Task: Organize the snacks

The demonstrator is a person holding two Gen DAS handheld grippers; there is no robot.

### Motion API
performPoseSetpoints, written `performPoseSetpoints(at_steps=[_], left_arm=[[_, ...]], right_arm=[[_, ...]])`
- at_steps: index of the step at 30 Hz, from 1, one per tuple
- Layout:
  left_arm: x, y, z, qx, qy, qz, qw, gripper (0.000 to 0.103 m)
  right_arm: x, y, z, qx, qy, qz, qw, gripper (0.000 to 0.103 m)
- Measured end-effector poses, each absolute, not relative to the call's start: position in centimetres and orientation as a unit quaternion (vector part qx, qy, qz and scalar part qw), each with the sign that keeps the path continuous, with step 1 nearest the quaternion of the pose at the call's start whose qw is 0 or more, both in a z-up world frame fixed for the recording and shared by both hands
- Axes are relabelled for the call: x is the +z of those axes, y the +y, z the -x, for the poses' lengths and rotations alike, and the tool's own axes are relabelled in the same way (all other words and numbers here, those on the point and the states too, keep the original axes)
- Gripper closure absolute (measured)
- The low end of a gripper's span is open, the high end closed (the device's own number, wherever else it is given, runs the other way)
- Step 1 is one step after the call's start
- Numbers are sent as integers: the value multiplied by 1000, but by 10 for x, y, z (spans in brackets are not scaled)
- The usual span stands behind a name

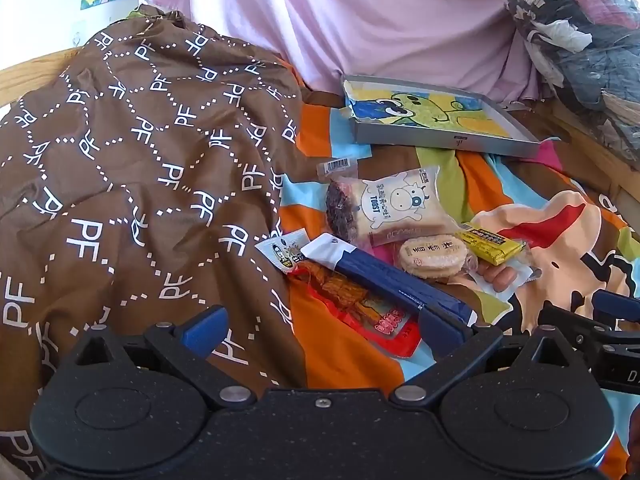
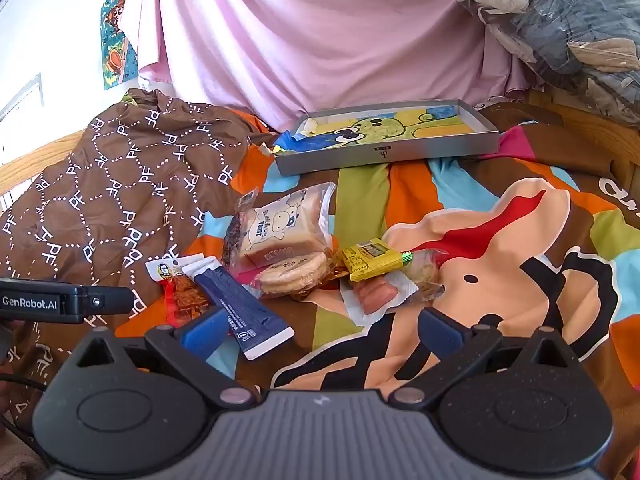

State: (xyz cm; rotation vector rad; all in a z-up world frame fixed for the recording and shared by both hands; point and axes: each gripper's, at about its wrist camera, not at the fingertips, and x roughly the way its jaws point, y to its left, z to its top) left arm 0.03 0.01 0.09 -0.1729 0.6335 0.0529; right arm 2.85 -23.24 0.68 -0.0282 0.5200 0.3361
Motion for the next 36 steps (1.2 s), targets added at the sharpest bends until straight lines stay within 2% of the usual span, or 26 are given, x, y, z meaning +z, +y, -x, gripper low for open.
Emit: performPoseSetpoints(at_steps=[36], left_arm=[[-4, -2, -1, 21, 315, 87, 945, 2]], right_arm=[[6, -233, -28, 166, 257, 13, 952, 0]])
